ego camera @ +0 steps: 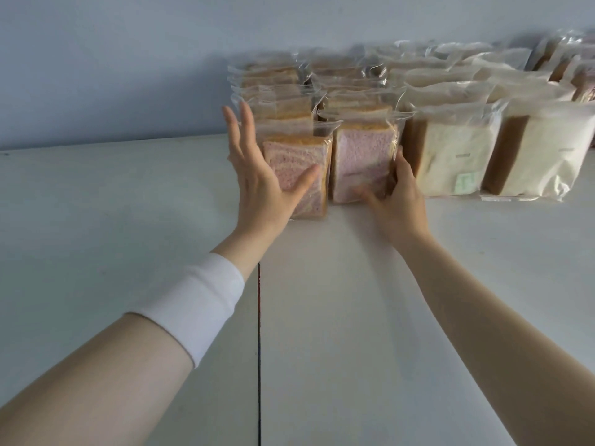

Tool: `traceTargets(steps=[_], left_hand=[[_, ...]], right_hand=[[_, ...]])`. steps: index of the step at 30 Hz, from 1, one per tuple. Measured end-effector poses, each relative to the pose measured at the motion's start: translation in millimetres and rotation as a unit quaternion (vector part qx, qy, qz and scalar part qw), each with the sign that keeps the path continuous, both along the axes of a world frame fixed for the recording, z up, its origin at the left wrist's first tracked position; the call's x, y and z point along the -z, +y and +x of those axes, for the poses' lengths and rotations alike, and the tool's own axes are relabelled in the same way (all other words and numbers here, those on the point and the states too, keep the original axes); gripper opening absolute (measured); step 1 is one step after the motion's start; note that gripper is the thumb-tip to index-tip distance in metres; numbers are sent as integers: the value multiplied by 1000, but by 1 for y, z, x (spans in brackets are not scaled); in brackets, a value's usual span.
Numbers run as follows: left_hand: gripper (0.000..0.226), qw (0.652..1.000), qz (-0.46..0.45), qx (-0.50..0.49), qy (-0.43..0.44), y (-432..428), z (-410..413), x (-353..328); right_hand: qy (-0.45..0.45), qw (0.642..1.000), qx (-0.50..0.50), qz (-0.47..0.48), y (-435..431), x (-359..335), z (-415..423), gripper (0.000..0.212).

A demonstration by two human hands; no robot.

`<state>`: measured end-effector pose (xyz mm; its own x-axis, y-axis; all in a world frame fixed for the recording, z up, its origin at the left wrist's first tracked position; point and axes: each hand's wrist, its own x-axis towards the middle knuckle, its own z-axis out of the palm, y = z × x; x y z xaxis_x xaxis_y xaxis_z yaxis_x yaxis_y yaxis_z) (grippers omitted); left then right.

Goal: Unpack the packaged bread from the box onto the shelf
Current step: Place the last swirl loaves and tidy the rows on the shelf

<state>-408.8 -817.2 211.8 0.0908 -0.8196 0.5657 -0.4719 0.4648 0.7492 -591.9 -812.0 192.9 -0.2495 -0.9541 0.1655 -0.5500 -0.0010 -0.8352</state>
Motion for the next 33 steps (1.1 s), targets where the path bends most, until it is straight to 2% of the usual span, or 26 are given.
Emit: traceTargets(steps=[2,9,13,18,21,23,25,26,30,33], left_hand=[[96,1000,4,0,-11,-1,-5,4],[58,996,-54,-67,-1,-15,-14,8],[59,996,-45,-73,-33,-13,-14,10],[74,986,26,-107,-125,-3,-9,-2],[72,977,-10,-137,-163,12,-11,-19],[60,957,-102,-140,-232,18,-23,-37],[48,915,-183,-118,-340,16,-47,-58],[45,894,-193,-95,-393,13,-63,-69],[47,827,-95,-7,-554,-5,-133,-92],[59,813,15,-10,-581,-17,-172,-91]], right_hand=[[12,1000,12,-4,0,2,1,80],[1,998,54,-33,-5,5,11,69],[10,999,43,0,-6,0,14,69],[74,996,22,48,7,-20,11,87],[128,992,17,18,27,-34,-5,74],[171,985,10,-11,38,-45,-26,59],[239,971,3,-13,45,-56,-56,52],[275,962,-2,-5,45,-61,-72,51],[388,920,-19,46,37,-78,-130,58],[404,912,-49,60,31,-83,-158,64]])
